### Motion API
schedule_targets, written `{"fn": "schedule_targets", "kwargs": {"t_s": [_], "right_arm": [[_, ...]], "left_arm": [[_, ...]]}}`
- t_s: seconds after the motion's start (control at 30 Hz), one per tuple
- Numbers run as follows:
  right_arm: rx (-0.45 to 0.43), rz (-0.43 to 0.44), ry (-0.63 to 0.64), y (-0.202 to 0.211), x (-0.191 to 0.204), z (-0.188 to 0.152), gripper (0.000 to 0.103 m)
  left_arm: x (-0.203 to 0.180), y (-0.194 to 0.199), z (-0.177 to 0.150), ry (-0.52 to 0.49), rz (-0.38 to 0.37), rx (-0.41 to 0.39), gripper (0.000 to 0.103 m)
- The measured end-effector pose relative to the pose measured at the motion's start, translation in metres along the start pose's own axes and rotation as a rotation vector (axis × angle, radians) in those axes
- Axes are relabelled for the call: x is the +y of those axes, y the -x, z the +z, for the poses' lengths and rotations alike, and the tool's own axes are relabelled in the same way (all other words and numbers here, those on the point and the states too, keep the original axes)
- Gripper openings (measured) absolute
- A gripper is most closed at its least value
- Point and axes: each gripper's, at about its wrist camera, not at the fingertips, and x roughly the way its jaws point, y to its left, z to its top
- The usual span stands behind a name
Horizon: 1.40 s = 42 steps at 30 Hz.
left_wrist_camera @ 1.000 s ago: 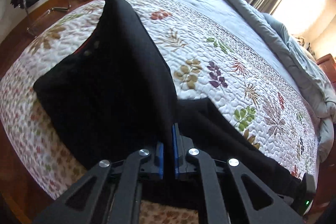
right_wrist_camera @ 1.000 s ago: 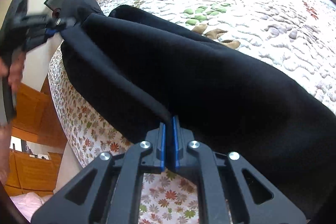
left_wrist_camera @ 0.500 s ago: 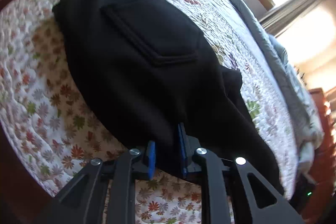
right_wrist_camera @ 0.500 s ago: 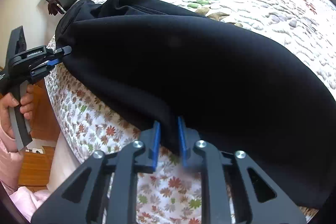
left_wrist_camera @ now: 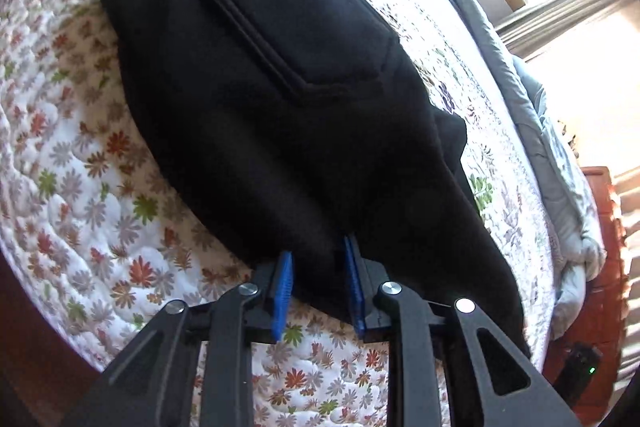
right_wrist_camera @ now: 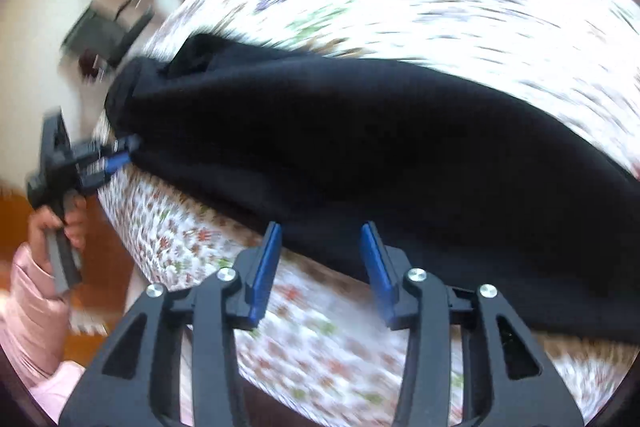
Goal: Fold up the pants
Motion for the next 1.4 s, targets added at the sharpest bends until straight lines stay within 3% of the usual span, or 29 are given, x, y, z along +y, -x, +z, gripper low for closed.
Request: {"fn": "schedule_targets", "kwargs": {"t_s": [0.07, 0.23, 0.47, 0.6, 0.8, 0.83, 0.87, 0.9, 0.93, 1.13, 1.27, 1.4], "right_arm": [[-0.041, -0.039, -0.119, 0.026, -0.041, -0.012, 0.042], [-0.099, -0.171, -0.406, 0.081, -0.14, -0.058, 0.044], [-0.118, -0.189, -0.625, 0.106, -0.207, -0.111, 0.045], [-0.153, -0.127, -0.691, 0.099, -0.224, -0.118, 0.045], [-0.211, -0.105, -0.748, 0.097, -0.247, -0.106, 0.048], [-0.208, -0.121, -0.736, 0.097, -0.244, -0.103, 0.043], [-0.209, -0.146, -0.72, 0.099, -0.242, -0.097, 0.022], [-0.219, -0.168, -0.705, 0.101, -0.239, -0.095, 0.012], [-0.24, -0.155, -0.698, 0.107, -0.238, -0.094, 0.01], [-0.331, -0.157, -0.718, 0.145, -0.237, -0.097, 0.007], [-0.278, -0.246, -0.751, 0.14, -0.252, -0.108, 0.007], [-0.259, -0.232, -0.82, 0.122, -0.273, -0.125, 0.008]], "left_arm": [[0.006, -0.002, 0.004, 0.027, -0.018, 0.002, 0.027], [-0.001, -0.008, 0.004, 0.029, 0.022, -0.003, 0.029], [-0.028, -0.013, -0.017, -0.022, 0.013, 0.024, 0.03], [-0.04, -0.019, -0.022, -0.039, 0.041, 0.014, 0.035], [-0.055, -0.021, -0.031, -0.06, 0.016, 0.038, 0.035], [-0.058, -0.022, -0.033, -0.068, 0.014, 0.043, 0.035], [-0.062, -0.024, -0.035, -0.08, 0.016, 0.047, 0.035], [-0.063, -0.025, -0.036, -0.089, 0.021, 0.047, 0.035], [-0.067, -0.027, -0.038, -0.099, 0.029, 0.046, 0.035], [-0.082, -0.025, -0.048, -0.123, 0.0, 0.064, 0.034], [-0.092, -0.037, -0.063, -0.169, -0.014, 0.104, 0.035], [-0.104, -0.044, -0.075, -0.245, 0.028, 0.082, 0.036]]}}
